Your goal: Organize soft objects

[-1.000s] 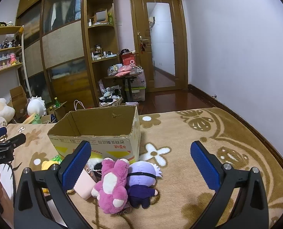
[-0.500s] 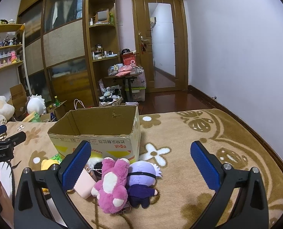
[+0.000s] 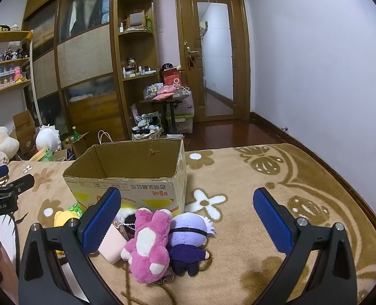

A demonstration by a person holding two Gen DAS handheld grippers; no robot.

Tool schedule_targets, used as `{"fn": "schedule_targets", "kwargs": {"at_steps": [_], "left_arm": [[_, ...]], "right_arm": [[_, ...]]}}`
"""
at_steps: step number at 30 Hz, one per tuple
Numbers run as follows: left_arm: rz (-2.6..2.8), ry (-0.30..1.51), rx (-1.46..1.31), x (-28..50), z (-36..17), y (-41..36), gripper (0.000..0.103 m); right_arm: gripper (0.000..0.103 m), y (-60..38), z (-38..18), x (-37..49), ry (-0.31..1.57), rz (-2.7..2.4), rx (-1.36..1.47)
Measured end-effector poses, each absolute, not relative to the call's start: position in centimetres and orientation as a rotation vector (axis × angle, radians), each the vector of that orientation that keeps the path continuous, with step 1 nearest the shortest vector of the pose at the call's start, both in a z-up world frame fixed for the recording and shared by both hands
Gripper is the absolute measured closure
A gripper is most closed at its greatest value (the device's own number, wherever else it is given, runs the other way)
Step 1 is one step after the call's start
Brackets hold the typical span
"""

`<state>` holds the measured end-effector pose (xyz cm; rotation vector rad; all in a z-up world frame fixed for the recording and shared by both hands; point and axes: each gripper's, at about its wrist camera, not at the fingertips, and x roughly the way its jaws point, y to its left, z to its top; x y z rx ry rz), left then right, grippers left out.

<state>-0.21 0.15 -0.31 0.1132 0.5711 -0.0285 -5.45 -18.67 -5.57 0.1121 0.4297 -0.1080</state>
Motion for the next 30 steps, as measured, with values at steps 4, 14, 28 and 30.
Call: {"fn": "schedule_targets", "kwargs": {"at_steps": [4,14,28,30], "left_arm": [[-0.031,0.575,0.110,-0.3,-0.3,0.6,0.001],[-0.073,0.604,0.100,0.3,-0.3,0.7,0.001],[-0.048,0.793,0.085,5.4,-2.8,0.5,0.001],[-0.043,0.826,0.067,6.2,-3.4,0.8,0.001]], "right_arm": [[0.000,-18.6,-5.5,-5.4,0.429,-0.108,0.112],[0.000,-18.1,-5.9,-5.1,0.444,-0.081,0.104],[0.000,-16.7,-7.2,-1.6,0.511,-0.036,0.088],[0.000,-16.6,-7.5,-0.9,0.523,-0.030,0.093]]}}
